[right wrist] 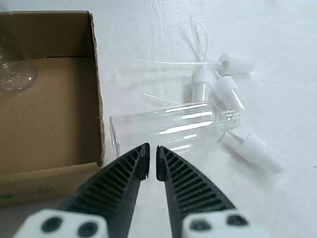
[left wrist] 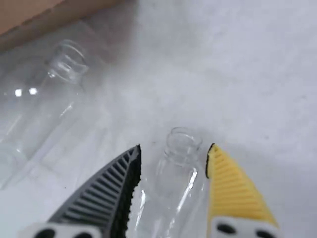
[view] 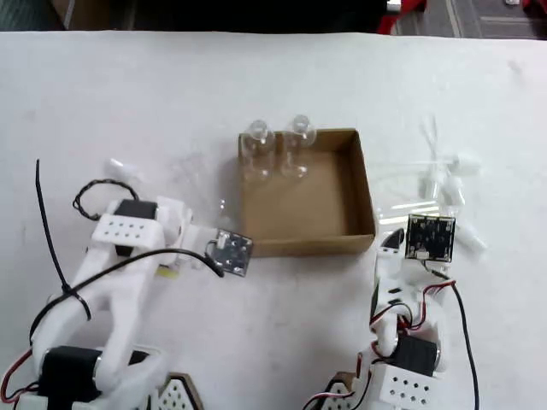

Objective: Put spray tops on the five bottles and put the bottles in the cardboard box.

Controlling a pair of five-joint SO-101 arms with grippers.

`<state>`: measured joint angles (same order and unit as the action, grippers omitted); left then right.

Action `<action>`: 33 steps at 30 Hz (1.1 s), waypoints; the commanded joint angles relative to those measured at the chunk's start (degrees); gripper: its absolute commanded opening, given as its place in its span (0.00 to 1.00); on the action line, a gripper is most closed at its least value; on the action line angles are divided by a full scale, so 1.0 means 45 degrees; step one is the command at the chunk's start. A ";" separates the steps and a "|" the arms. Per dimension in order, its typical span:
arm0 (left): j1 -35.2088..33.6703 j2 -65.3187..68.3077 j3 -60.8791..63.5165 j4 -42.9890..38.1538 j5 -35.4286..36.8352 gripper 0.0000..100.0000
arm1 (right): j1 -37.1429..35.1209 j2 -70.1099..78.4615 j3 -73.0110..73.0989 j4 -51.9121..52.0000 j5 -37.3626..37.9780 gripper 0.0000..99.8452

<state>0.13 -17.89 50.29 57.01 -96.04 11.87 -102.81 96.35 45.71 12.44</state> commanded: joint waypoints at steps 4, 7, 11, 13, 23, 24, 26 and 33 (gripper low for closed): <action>0.0205 0.1495 -0.0547 -0.0586 -0.0039 0.20 | -0.0088 -0.0049 0.0117 0.0068 0.0117 0.02; 0.0303 0.1963 -0.0879 -0.0586 -0.0039 0.16 | -0.0088 -0.0049 0.0117 0.0068 0.0117 0.02; 0.0303 0.2002 -0.1114 -0.0527 -0.0039 0.14 | -0.0264 -0.0049 0.0117 0.0068 0.0117 0.02; 0.0322 0.1983 -0.1270 0.0000 -0.0039 0.16 | -0.0479 -0.0029 0.0117 0.0068 0.0117 0.02; 0.0322 0.2002 -0.2540 0.1758 0.1504 0.23 | -0.0479 -0.0010 0.0117 0.0068 0.0117 0.02; 0.0322 0.2002 -0.2540 0.1758 0.1504 0.23 | -0.0459 -0.0010 0.0117 0.0068 0.0117 0.02; 0.0322 0.2002 -0.2540 0.1758 0.1485 0.23 | -0.0440 -0.0010 0.0117 0.0068 0.0117 0.02; 0.0322 0.2081 -0.2520 0.1739 0.0860 0.20 | -0.0420 -0.0010 0.0117 0.0068 0.0117 0.02</action>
<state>0.84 -8.13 41.32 64.13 -91.21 9.93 -102.81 96.35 45.71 12.44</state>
